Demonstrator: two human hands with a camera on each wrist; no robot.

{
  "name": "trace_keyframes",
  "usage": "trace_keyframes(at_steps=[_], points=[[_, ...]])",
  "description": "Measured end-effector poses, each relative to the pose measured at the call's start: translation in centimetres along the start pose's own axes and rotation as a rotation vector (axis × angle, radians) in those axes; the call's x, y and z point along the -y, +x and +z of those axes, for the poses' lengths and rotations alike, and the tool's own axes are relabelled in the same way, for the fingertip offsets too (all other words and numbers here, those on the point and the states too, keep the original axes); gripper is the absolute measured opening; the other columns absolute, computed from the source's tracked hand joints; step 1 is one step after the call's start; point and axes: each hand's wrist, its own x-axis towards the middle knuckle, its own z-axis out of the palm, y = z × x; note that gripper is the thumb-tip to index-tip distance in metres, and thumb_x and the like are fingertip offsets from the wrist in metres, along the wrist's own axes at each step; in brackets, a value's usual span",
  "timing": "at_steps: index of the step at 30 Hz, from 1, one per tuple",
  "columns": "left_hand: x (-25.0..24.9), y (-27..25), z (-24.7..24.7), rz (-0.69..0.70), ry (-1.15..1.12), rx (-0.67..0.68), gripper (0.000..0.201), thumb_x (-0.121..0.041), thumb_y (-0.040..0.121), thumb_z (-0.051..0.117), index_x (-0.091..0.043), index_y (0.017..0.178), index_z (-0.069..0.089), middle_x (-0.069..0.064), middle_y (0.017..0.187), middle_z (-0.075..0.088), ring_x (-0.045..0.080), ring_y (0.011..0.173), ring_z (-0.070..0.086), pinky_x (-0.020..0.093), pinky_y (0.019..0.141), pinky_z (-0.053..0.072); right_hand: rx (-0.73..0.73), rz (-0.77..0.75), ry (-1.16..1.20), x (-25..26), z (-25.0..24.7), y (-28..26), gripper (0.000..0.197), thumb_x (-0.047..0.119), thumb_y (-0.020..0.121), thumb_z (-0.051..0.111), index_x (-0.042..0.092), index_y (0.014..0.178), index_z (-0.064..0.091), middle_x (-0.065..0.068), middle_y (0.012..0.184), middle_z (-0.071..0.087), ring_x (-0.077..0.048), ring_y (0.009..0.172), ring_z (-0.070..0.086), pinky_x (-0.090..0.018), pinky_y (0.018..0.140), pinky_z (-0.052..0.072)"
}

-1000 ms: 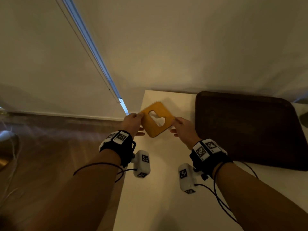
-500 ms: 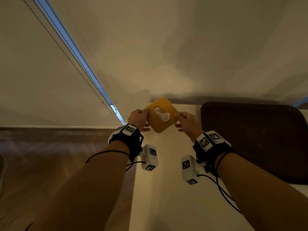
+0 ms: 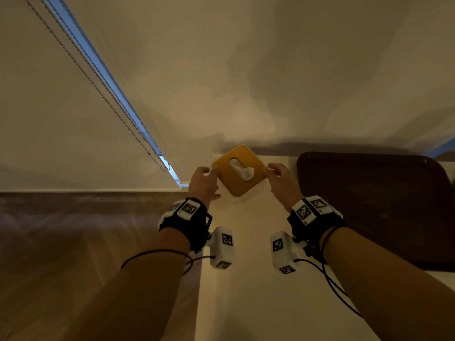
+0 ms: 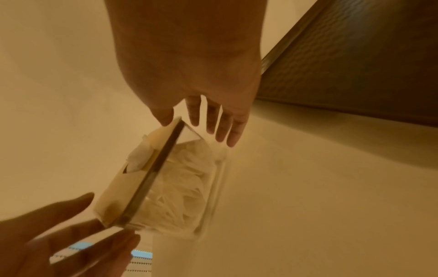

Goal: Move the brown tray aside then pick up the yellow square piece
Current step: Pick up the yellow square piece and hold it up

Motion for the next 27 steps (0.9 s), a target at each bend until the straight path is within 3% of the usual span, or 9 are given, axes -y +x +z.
trace_keyframes(at_steps=[2,5,7,10,15,20,27], points=[[1.5,-1.3,0.4,0.0,-0.058,-0.028,0.048,-0.033,0.09,0.058,-0.013,0.132,0.046,0.009,0.105,0.058,0.03,0.098,0.06,0.044,0.075,0.057,-0.041,-0.031,0.025,0.7,-0.3,0.2,0.041,0.034,0.091,0.054,0.015,0.126,0.058,0.0,0.116,0.059,-0.02,0.109,0.057,-0.039,0.097,0.046],[3.7,-3.3,1.8,0.052,-0.028,-0.047,0.063,-0.039,0.077,0.063,-0.021,0.134,0.044,0.011,0.125,0.056,0.03,0.11,0.059,0.052,0.092,0.055,-0.027,-0.051,-0.002,1.1,0.0,1.2,0.032,0.024,0.087,0.053,0.019,0.117,0.065,-0.006,0.116,0.067,-0.026,0.108,0.062,-0.047,0.098,0.05],[4.5,-4.1,2.7,0.109,0.005,-0.054,0.062,-0.037,0.078,0.064,-0.022,0.135,0.043,0.008,0.126,0.055,0.029,0.112,0.059,0.053,0.095,0.053,0.016,-0.052,-0.034,0.1,0.1,2.3,0.032,0.024,0.083,0.052,0.024,0.111,0.068,-0.007,0.115,0.069,-0.027,0.107,0.063,-0.05,0.097,0.051],[4.5,-4.5,3.4,0.14,-0.018,-0.08,0.051,-0.025,0.087,0.061,-0.021,0.136,0.045,0.002,0.117,0.056,0.024,0.102,0.061,0.051,0.094,0.054,0.022,-0.061,-0.03,0.1,0.0,2.0,0.028,0.024,0.083,0.054,0.025,0.107,0.068,-0.005,0.11,0.071,-0.025,0.104,0.065,-0.049,0.095,0.053],[3.7,-3.6,2.7,0.186,0.057,-0.07,0.05,-0.021,0.085,0.057,-0.025,0.135,0.05,0.004,0.119,0.062,0.029,0.109,0.063,0.052,0.093,0.055,-0.021,-0.106,-0.01,0.2,0.0,0.6,0.023,0.015,0.09,0.054,0.013,0.111,0.064,-0.002,0.103,0.064,-0.023,0.101,0.063,-0.043,0.095,0.052],[2.6,-2.3,1.6,0.192,0.117,-0.038,0.055,-0.013,0.086,0.056,-0.023,0.14,0.05,0.007,0.126,0.064,0.03,0.112,0.062,0.051,0.093,0.055,-0.032,-0.106,0.06,-0.2,0.6,0.6,0.018,0.01,0.086,0.057,0.018,0.101,0.06,-0.008,0.11,0.067,-0.027,0.102,0.064,-0.049,0.091,0.054],[0.5,-0.8,-0.3,0.224,0.252,0.013,0.062,-0.004,0.081,0.051,-0.017,0.141,0.051,0.011,0.124,0.067,0.031,0.109,0.064,0.048,0.092,0.056,0.011,-0.032,0.157,0.2,1.4,0.0,0.029,0.009,0.085,0.06,0.024,0.109,0.055,-0.012,0.118,0.064,-0.03,0.106,0.063,-0.05,0.093,0.054]])
